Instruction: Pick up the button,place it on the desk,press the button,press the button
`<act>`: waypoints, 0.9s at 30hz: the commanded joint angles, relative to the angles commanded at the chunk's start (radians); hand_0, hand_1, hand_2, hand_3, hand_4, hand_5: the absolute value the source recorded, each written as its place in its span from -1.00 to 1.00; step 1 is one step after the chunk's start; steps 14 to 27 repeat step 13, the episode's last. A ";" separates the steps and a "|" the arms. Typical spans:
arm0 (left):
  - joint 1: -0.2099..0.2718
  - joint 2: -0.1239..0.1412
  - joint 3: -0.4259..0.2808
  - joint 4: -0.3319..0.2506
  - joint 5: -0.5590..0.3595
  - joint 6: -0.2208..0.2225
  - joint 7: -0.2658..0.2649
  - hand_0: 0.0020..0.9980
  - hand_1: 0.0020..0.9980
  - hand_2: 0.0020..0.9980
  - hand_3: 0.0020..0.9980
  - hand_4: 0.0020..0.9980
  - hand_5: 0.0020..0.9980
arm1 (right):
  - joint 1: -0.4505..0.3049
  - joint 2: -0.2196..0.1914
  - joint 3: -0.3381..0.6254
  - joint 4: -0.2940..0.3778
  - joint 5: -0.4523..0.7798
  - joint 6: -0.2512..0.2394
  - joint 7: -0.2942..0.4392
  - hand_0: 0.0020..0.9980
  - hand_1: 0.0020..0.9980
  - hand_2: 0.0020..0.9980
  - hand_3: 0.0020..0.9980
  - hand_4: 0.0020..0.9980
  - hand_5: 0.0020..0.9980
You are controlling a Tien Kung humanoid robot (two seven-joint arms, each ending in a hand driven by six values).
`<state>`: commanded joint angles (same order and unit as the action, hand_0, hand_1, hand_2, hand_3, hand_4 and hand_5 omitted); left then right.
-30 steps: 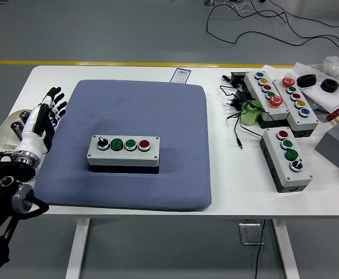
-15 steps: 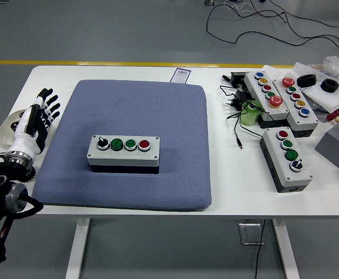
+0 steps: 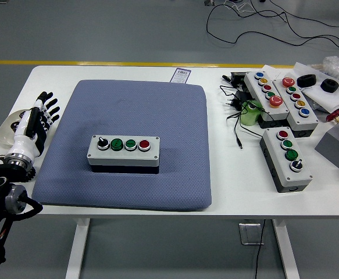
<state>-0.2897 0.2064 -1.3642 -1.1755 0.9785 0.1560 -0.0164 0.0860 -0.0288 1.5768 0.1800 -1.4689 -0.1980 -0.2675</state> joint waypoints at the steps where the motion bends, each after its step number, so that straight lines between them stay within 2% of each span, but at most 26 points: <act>1: 0.000 0.000 0.000 0.000 0.000 0.000 0.000 0.82 0.83 0.87 0.86 0.24 1.00 | 0.000 0.000 0.000 0.000 0.000 0.000 0.000 0.33 0.32 0.43 0.23 -0.05 -0.36; 27: -0.008 0.001 0.000 -0.003 0.018 -0.009 0.007 0.82 0.83 0.86 0.85 0.23 1.00 | 0.006 0.000 -0.003 0.000 0.004 0.001 0.002 0.33 0.32 0.43 0.23 -0.05 -0.36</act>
